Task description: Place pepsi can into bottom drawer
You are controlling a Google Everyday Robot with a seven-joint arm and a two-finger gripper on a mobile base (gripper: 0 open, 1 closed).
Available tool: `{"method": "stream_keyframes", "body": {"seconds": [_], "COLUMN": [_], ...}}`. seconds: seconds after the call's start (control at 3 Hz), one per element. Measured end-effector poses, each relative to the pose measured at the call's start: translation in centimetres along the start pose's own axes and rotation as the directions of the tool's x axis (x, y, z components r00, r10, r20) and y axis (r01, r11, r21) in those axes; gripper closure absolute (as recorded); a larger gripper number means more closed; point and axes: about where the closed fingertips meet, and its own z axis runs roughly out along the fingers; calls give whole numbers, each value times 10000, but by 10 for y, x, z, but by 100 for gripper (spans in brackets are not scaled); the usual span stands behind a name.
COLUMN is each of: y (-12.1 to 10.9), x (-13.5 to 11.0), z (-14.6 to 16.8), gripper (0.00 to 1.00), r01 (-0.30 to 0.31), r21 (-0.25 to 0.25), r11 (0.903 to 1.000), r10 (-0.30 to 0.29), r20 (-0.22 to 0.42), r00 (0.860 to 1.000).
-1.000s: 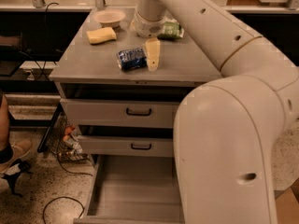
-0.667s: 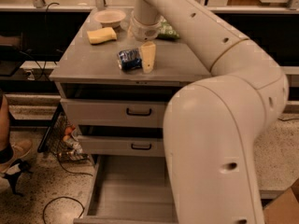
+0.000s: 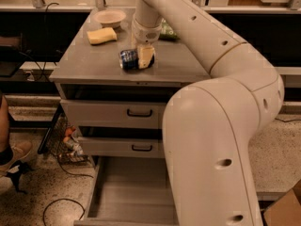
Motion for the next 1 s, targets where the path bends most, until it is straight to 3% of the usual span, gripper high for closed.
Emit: {"method": "stream_keyframes", "body": {"seconds": [0.33, 0.67, 1.0], "y": [18, 62, 110], "x": [8, 18, 9], "z": [-27, -56, -62], "gripper": [85, 100, 100], "r01": [-384, -856, -1027], "r21": [310, 39, -747], "r11": [9988, 9963, 9919], "r10": [363, 849, 1133], "r20": [649, 966, 1565], "r00": [9972, 9917, 9811]}}
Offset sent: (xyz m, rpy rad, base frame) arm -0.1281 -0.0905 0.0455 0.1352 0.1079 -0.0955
